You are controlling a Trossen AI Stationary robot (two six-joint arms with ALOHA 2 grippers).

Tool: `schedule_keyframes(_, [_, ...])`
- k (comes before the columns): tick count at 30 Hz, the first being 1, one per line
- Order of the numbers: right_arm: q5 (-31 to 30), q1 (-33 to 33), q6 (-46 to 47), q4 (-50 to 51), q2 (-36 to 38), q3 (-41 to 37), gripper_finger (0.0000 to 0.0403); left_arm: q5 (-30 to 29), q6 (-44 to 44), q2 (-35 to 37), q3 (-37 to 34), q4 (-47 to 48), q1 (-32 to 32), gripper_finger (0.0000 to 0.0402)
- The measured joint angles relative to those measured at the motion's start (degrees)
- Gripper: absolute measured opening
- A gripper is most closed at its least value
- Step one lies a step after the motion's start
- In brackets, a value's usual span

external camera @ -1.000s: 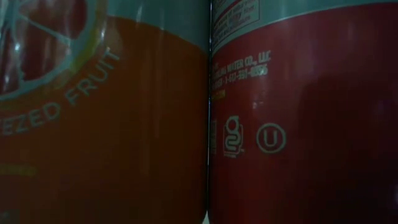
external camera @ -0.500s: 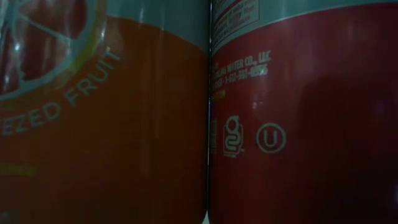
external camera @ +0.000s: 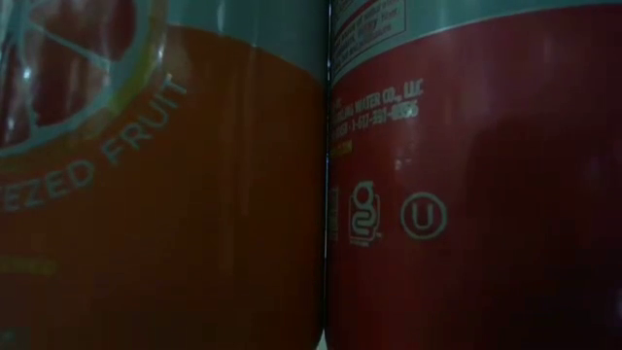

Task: Sort soda cans
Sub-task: Put the bottom white pink soda can into the top middle transparent bin

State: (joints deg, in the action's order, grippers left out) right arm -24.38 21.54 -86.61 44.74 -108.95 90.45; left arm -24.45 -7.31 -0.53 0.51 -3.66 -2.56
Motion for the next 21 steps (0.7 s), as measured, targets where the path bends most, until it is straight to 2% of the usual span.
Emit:
schedule_keyframes(9, [1.04,-3.91,-0.91,-2.08,0.0,0.0,0.031,0.0,0.0,0.01,0.0,-0.01,0.02,0.0375])
schedule_keyframes(16, [0.46,-4.28,-1.96,-2.45,0.0,0.0,0.031,0.0,-0.07,0.02,0.0,0.0,0.02,0.0375])
schedule_keyframes(21, [1.24,-4.28,-3.16,-6.81,-0.13,-0.09,0.031,0.0,-0.04,0.0,0.0,0.0,0.0,0.0375])
